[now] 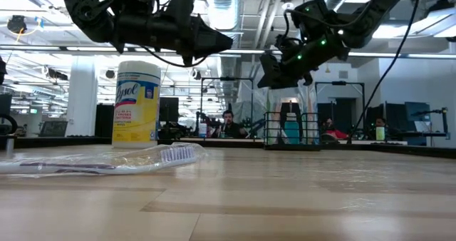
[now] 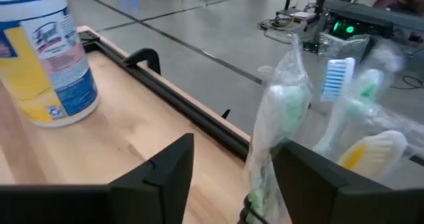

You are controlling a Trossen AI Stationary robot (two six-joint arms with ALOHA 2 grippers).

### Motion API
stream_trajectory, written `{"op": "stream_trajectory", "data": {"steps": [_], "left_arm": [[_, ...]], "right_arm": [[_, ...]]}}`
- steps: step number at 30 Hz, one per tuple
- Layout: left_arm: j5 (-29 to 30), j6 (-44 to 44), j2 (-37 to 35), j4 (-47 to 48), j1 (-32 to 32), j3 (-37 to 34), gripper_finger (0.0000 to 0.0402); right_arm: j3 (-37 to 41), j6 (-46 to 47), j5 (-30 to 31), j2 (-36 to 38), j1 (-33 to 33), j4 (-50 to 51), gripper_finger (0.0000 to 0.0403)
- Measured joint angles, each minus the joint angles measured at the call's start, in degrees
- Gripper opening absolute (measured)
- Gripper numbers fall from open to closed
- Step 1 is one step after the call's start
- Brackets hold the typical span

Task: Pick & Place toothbrushing station
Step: Put the green toothbrush into the black mesh organizer, then put the violet toothbrush into the black mesh organizer

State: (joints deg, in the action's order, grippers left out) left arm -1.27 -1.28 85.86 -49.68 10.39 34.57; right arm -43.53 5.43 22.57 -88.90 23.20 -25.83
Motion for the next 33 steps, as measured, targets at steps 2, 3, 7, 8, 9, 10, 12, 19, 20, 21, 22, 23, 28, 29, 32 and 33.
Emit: {"op": "stream_trajectory", "data": {"steps": [2, 3, 7, 8, 9, 10, 12, 19, 20, 21, 22, 23, 28, 29, 32, 33], "left_arm": [[-1.1, -0.6, 0.0, 0.9, -0.4, 0.0, 0.0076], [-1.4, -0.7, 0.0, 1.3, -0.7, 0.0, 0.0076], [-1.7, -0.4, 0.0, 1.3, -1.7, 0.0, 0.0076], [-1.7, 0.1, 0.0, 1.3, -1.7, 0.0, 0.0076], [-1.7, 0.7, 0.0, 1.2, -1.7, 0.0, 0.0076], [-1.7, 0.9, 0.0, 1.2, -1.7, 0.0, 0.0076], [-1.6, 0.9, 0.0, 1.2, -1.7, 0.0, 0.0076], [-1.6, 1.0, 0.0, 1.3, -1.7, 0.0, 0.0076], [-1.6, 1.0, 0.0, 1.2, -1.7, 0.0, 0.0076], [-1.6, 1.0, 0.0, 1.2, -1.7, 0.0, 0.0076], [-1.6, 1.0, 0.0, 1.2, -1.7, 0.0, 0.0076], [-1.6, 1.0, 0.0, 1.2, -1.7, 0.0, 0.0076], [-1.6, 1.0, 0.0, 1.2, -1.9, 0.0, 0.0076], [-1.6, 1.0, 0.0, 1.2, -2.1, 0.0, 0.0076], [-1.6, 1.0, 0.0, 1.2, -2.6, 0.0, 0.0076], [-1.6, 1.0, 0.0, 1.2, -2.8, 0.0, 0.0076]], "right_arm": [[0.0, 0.0, 0.0, 0.2, 0.1, 1.0, 0.0197], [0.0, 0.0, 0.0, 0.5, 0.1, 1.6, 0.0199], [0.0, -1.3, 1.9, 0.9, 1.1, 0.1, 0.0199], [0.0, -1.2, 2.0, 0.9, 1.5, 0.1, 0.0198], [0.0, -1.0, 1.9, 0.9, 2.0, 0.2, 0.0196], [0.0, -1.0, 1.6, 0.9, 2.3, 0.1, 0.0194], [0.0, -1.0, 1.6, 0.9, 2.3, 0.1, 0.0191], [-1.2, -2.9, 1.6, 1.8, 2.0, -0.1, 0.0181], [-1.6, -2.9, 1.6, 2.0, 2.0, -0.1, 0.018], [-2.0, -3.0, 1.7, 2.1, 1.8, -0.4, 0.0179], [-2.3, -3.5, 1.7, 2.1, 1.6, -0.4, 0.0178], [-2.4, -4.2, 1.7, 2.1, 1.4, 0.0, 0.0177], [-3.7, -5.3, 1.7, 2.1, 0.4, -0.1, 0.0174], [-3.9, -6.1, 1.8, 2.1, 0.3, 0.1, 0.0173], [-4.9, -8.1, 3.8, 2.1, 0.0, 0.3, 0.017], [-5.3, -8.3, 4.3, 2.2, -0.1, 0.3, 0.0169]]}}
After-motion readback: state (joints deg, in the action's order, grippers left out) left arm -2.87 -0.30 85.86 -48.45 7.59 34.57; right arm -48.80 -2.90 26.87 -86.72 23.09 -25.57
